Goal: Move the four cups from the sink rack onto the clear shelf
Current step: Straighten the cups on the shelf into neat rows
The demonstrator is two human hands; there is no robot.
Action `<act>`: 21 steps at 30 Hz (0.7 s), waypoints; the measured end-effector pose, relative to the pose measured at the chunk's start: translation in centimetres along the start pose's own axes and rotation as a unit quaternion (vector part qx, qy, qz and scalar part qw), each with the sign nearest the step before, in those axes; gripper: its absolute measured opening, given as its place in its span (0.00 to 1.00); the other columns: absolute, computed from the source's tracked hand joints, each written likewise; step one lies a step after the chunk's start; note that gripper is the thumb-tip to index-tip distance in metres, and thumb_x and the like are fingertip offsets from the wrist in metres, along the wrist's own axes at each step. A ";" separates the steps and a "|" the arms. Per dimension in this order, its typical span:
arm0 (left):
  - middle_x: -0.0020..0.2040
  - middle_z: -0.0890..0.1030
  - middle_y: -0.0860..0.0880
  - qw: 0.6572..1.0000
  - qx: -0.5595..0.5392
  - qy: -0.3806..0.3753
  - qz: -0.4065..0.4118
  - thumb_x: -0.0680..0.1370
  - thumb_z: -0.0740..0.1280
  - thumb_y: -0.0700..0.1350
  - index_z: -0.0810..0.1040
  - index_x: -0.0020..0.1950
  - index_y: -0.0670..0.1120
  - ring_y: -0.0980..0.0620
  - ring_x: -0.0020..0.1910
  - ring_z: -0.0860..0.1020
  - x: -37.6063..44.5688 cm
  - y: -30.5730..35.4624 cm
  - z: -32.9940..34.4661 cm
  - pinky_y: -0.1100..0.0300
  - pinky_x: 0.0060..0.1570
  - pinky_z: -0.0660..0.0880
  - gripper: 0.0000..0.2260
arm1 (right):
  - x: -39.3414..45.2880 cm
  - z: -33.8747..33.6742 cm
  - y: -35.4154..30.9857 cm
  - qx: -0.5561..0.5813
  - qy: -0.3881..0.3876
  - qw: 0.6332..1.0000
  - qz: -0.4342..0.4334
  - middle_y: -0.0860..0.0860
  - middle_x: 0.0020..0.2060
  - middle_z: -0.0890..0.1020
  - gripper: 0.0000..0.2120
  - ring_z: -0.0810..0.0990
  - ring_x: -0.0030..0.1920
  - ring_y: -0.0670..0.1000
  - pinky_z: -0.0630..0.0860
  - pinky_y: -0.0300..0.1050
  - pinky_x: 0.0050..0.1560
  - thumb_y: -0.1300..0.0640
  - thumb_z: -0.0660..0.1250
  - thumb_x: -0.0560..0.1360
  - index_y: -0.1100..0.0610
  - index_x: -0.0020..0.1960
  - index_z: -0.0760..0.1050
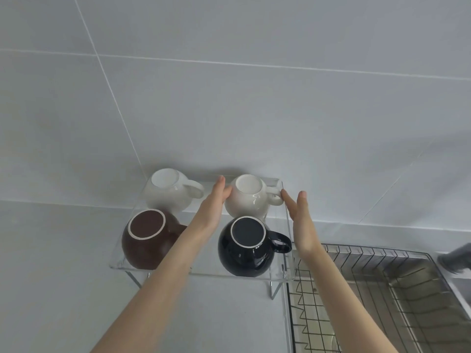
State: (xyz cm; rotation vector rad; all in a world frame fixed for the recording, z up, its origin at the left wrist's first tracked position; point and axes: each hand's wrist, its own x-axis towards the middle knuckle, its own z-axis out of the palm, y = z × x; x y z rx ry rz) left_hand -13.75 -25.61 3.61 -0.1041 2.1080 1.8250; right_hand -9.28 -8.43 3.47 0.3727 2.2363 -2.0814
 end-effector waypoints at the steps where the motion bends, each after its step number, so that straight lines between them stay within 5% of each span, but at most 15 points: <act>1: 0.76 0.60 0.51 1.000 0.004 0.004 0.002 0.76 0.43 0.62 0.61 0.72 0.47 0.55 0.75 0.56 0.0 0.1 0.1 0.56 0.74 0.49 0.30 | -0.1 0.0 0.0 0.002 -0.004 1.000 0.002 0.44 0.74 0.58 0.29 0.51 0.74 0.43 0.45 0.37 0.66 0.41 0.36 0.78 0.50 0.73 0.59; 16: 0.76 0.60 0.50 1.000 0.018 0.002 0.001 0.78 0.42 0.60 0.61 0.72 0.45 0.54 0.75 0.56 -0.4 0.1 0.1 0.57 0.74 0.48 0.29 | -0.1 -0.2 -0.2 -0.004 -0.021 1.000 -0.002 0.44 0.74 0.58 0.28 0.53 0.72 0.40 0.47 0.35 0.63 0.42 0.39 0.78 0.52 0.73 0.58; 21: 0.70 0.68 0.49 0.996 0.090 0.020 0.009 0.79 0.48 0.57 0.67 0.69 0.47 0.52 0.71 0.63 -1.3 2.4 0.4 0.61 0.68 0.57 0.24 | -0.9 -1.7 -2.9 -0.097 0.006 0.994 -0.042 0.49 0.73 0.64 0.23 0.61 0.72 0.45 0.55 0.40 0.68 0.48 0.55 0.78 0.51 0.72 0.62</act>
